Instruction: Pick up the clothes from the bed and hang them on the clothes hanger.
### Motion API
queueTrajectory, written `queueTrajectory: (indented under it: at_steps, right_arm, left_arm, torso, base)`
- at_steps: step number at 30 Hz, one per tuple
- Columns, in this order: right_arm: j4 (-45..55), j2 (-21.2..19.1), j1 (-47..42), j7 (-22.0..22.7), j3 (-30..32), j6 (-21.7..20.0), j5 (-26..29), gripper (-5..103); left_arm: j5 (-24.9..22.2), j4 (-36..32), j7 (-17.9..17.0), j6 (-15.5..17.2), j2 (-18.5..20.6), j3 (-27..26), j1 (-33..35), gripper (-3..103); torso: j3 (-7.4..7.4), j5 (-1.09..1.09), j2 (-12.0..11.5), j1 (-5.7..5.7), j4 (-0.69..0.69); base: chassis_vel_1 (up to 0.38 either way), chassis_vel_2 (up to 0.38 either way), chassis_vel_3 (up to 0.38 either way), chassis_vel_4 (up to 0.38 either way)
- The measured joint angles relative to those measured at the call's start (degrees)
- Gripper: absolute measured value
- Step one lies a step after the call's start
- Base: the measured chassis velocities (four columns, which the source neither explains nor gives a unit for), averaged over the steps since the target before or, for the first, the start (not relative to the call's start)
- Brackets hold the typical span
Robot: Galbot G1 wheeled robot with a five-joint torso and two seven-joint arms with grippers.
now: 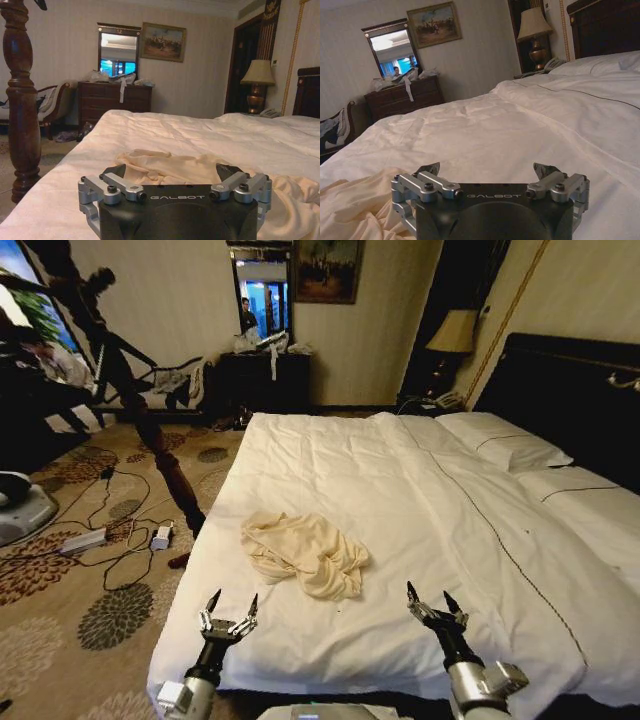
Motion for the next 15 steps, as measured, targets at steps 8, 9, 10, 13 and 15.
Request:
queueTrajectory:
  at_steps: [8,9,10,13,15]
  right_arm:
    - [0.10,-0.99,0.50,0.43,-0.06,-0.57,0.66,100]
    - [0.10,-0.99,0.50,0.43,-0.06,-0.57,0.66,100]
    - [0.23,-1.50,0.78,0.69,0.04,-1.11,0.93,100]
    - [2.06,-5.13,3.45,3.58,2.62,-7.13,8.93,100]
    - [2.44,-6.32,4.45,4.48,3.46,-8.92,12.12,100]
  left_arm:
    - [0.09,-0.75,-0.93,0.28,-0.16,-1.18,0.10,100]
    - [0.09,-0.75,-0.93,0.28,-0.16,-1.18,0.10,100]
    - [0.02,-0.95,-1.02,0.32,-0.47,-1.55,0.11,100]
    - [-0.97,-0.97,-0.93,0.32,-1.70,-3.56,0.37,100]
    - [-1.11,-0.91,-0.71,0.29,-1.82,-3.86,0.60,100]
  torso:
    - [0.00,0.00,0.00,0.00,-0.01]
    - [0.00,0.00,0.00,0.00,-0.01]
    - [0.00,0.01,0.00,0.00,-0.01]
    - [0.00,0.00,0.00,0.00,-0.04]
    - [0.00,0.01,0.00,0.00,-0.04]
  base:
    - [0.000,0.000,0.000,0.000]
    - [0.000,0.000,0.000,0.000]
    - [0.000,0.000,0.000,0.000]
    - [0.000,0.000,0.000,0.000]
    - [0.000,0.000,0.000,0.000]
